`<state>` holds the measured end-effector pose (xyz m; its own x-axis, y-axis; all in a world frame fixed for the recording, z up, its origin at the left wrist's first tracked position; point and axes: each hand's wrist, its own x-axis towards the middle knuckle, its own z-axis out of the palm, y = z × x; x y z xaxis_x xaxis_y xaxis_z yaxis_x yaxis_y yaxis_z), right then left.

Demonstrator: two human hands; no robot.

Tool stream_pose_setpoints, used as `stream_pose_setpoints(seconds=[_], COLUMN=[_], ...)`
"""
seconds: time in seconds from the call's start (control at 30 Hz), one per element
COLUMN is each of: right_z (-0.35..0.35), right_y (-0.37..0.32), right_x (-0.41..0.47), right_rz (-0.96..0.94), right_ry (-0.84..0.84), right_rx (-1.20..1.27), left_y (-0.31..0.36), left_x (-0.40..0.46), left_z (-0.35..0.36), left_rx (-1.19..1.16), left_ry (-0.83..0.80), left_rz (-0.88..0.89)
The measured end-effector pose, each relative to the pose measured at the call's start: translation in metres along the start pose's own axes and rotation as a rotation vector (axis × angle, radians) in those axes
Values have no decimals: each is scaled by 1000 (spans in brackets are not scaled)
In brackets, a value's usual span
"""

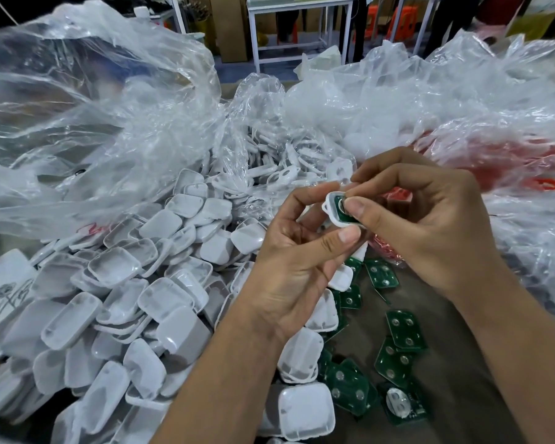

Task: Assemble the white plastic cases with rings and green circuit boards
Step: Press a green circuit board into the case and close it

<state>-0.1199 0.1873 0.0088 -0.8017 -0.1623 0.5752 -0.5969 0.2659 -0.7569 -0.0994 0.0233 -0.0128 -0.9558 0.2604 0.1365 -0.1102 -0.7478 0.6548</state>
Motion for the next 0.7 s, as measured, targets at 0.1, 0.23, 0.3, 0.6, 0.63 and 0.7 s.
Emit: stream_pose_setpoints(seconds=[0.1,0.23,0.3,0.6,0.63,0.7], right_z=[-1,1,2,6,9,13], right_y=[1,2,3,11,13,15], right_x=[1,2,1,-3,-5,-6], right_rz=[20,50,99,293,298,273], right_ry=[-4,-11,-4,-420,-499,-571], right_rx=[-5,46,144,-398,-475,-567], left_y=[0,2,5,30,31,31], left_x=[0,-1,0,2,2,2], left_z=[0,1,1,-9,-9,-10], left_rx=[-2,-19,-46,-296,-307,-312], left_ry=[8,6,15,82,90,102], left_rz=[0,-6,2,127,136,142])
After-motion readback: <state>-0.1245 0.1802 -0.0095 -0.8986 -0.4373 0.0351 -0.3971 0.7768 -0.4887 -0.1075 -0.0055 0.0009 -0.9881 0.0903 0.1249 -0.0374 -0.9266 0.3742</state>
